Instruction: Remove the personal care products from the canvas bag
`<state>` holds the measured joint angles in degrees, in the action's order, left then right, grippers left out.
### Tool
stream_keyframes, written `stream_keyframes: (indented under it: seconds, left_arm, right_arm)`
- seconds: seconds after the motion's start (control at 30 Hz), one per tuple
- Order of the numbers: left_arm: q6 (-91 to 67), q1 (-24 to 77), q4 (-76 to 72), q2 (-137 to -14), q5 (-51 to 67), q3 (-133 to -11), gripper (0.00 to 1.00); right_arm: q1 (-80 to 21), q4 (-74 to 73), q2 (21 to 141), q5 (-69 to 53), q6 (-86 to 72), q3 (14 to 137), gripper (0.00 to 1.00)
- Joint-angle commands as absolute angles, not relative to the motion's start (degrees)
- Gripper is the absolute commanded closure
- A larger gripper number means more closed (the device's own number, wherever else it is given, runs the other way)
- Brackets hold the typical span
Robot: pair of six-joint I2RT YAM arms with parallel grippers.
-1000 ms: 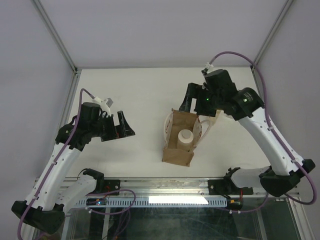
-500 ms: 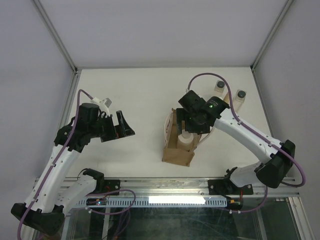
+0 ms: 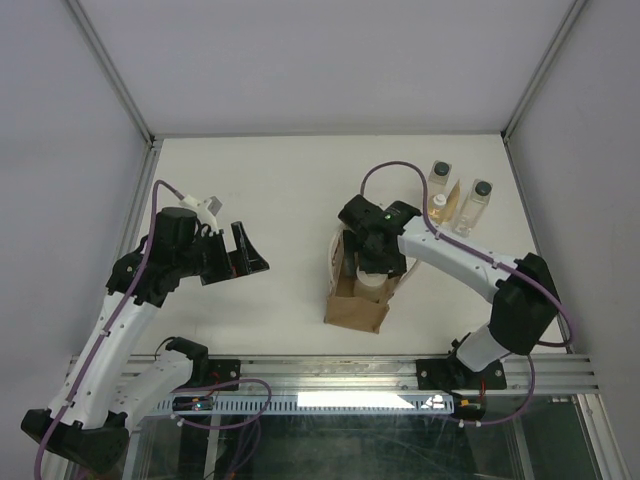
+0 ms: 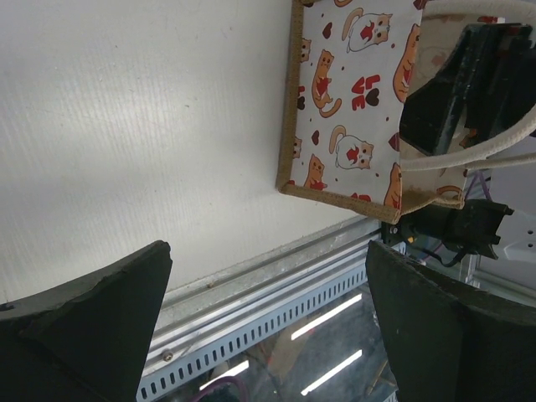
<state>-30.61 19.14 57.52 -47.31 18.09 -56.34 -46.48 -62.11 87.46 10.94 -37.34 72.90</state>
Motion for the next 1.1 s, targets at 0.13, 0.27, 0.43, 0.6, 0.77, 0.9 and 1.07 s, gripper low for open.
stream_keyframes:
  seconds: [0.13,0.27,0.43,0.6,0.77,0.9,1.07]
  left_arm:
    - [-31.03,19.27,57.73,-45.71,17.45,-57.56,0.01]
    - [-31.03,19.26,57.9,-45.44,17.42,-57.42,0.01]
    - [-31.02,19.25,58.0,-45.44,17.4,-57.55,0.01]
    - [-30.89,19.32,57.92,-45.61,17.56,-57.63,0.01]
    - [-30.76,19.28,57.92,-45.77,17.81,-57.69,0.01]
    - [-30.68,19.25,57.92,-45.88,17.93,-57.78,0.01]
    - [-30.5,19.25,57.9,-46.08,18.06,-57.7,0.01]
  right_arm:
    - [-48.71,-57.29,89.47,12.4,-40.19,70.59,0.23]
    - [-48.87,-58.07,89.14,12.9,-40.31,71.4,0.36]
    - [-49.04,-60.6,87.24,14.98,-40.0,74.25,0.59]
    - [-49.04,-62.82,85.13,14.54,-40.03,78.22,0.86]
    - [-48.81,-63.41,83.11,13.12,-40.92,82.64,0.93]
    - [-47.83,-63.5,81.95,10.42,-41.21,85.7,0.98]
    - [-44.87,-63.36,79.54,6.77,-41.07,89.57,1.0]
